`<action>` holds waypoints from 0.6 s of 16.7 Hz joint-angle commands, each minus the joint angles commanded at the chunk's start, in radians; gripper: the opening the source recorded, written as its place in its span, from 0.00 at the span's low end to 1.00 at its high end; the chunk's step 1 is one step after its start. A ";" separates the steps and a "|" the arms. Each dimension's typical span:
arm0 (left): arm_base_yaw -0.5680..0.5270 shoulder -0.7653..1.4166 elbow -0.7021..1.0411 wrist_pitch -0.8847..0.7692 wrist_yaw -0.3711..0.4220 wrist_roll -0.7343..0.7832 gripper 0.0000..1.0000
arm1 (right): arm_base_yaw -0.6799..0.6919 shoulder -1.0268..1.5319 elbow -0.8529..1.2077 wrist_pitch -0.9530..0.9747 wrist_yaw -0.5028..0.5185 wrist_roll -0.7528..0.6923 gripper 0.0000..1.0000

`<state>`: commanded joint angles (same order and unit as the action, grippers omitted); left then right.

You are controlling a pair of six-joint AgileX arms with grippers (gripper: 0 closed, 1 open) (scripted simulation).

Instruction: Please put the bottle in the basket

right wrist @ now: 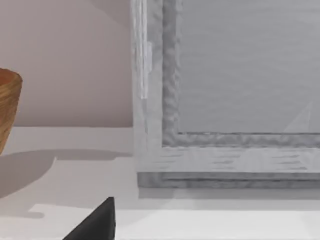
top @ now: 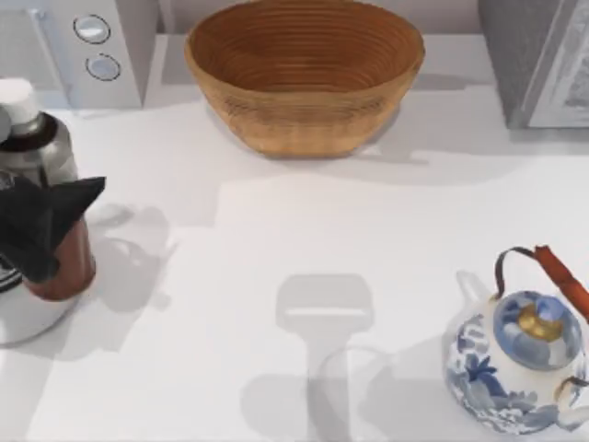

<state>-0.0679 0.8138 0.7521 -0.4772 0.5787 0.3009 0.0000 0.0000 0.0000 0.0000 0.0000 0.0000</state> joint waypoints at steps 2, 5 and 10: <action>-0.108 0.173 0.156 0.020 -0.167 -0.068 0.00 | 0.000 0.000 0.000 0.000 0.000 0.000 1.00; -0.259 0.443 0.417 0.050 -0.431 -0.175 0.00 | 0.000 0.000 0.000 0.000 0.000 0.000 1.00; -0.458 0.853 0.916 0.092 -0.837 -0.341 0.00 | 0.000 0.000 0.000 0.000 0.000 0.000 1.00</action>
<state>-0.5258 1.6666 1.6679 -0.3852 -0.2580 -0.0398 0.0000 0.0000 0.0000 0.0000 0.0000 0.0000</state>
